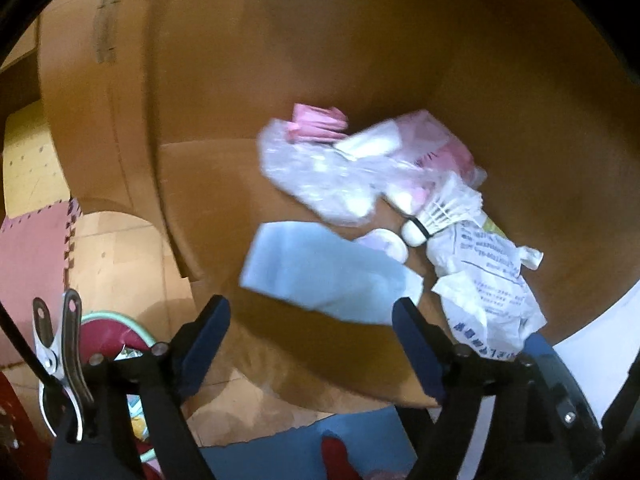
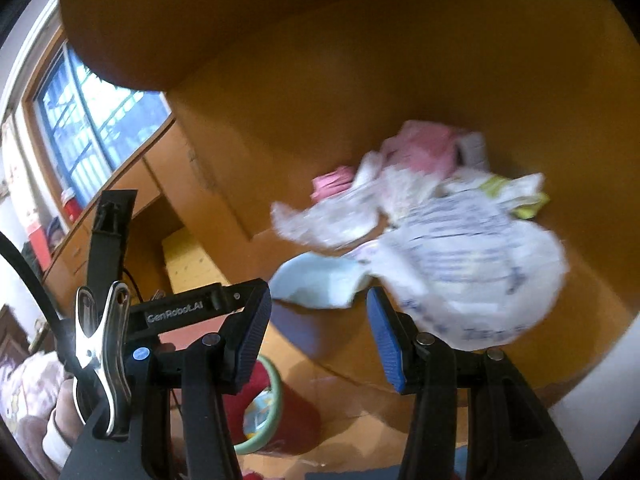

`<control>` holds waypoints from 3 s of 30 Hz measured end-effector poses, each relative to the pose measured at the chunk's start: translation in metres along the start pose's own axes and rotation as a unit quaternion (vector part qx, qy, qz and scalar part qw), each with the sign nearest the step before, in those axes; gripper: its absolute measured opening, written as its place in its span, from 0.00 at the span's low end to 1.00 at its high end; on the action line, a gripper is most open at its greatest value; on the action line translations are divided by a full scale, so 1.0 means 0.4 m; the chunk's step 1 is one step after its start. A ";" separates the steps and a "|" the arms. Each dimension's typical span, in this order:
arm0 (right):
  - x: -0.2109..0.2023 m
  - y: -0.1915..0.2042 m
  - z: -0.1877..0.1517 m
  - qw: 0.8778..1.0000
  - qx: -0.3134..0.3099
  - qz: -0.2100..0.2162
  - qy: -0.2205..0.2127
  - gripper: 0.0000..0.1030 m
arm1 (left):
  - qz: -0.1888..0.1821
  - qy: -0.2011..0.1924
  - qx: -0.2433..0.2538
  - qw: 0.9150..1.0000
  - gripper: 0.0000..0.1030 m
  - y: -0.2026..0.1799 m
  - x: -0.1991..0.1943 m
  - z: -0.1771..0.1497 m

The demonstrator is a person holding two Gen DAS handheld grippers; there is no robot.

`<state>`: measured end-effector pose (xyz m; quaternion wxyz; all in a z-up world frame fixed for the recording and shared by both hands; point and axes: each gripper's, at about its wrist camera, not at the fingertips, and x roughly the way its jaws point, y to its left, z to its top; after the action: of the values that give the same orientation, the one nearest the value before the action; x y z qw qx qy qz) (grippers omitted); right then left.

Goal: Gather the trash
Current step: 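Move both tools back up to the shelf with the bags, then grasp the light blue mask with the left tool while the right grasps the printed white bag, then carry the mask with the left tool while the right carries the white bag over the bucket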

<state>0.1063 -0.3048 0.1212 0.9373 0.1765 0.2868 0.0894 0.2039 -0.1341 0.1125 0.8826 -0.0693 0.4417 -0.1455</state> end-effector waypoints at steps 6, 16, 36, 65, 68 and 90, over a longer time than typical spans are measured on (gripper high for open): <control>-0.039 -0.082 0.011 0.999 0.010 -0.047 -0.017 0.61 | 0.037 0.003 0.030 0.999 0.84 -0.055 0.073 0.020; -0.019 -0.188 0.014 0.994 0.047 -0.095 -0.012 0.70 | 0.055 -0.007 0.033 0.998 0.84 -0.047 0.130 0.010; 0.017 -0.165 0.036 0.993 0.018 -0.109 -0.049 0.70 | -0.011 -0.052 0.006 0.999 0.21 0.019 0.064 -0.015; 0.072 -0.175 0.032 0.991 0.043 -0.121 -0.028 0.03 | -0.034 -0.069 0.011 0.997 0.21 0.038 -0.041 -0.063; 0.035 -0.157 0.042 0.991 0.036 -0.114 -0.065 0.03 | -0.034 -0.076 0.001 0.997 0.21 0.051 -0.061 -0.068; -0.021 0.016 0.037 0.991 -0.027 -0.008 -0.132 0.03 | 0.024 -0.099 -0.059 0.993 0.21 0.252 -0.196 -0.147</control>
<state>0.1074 -0.3054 0.1395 0.9720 0.1590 0.1598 0.0660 0.1320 -0.0131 0.1116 0.9195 -0.1249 0.3617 -0.0903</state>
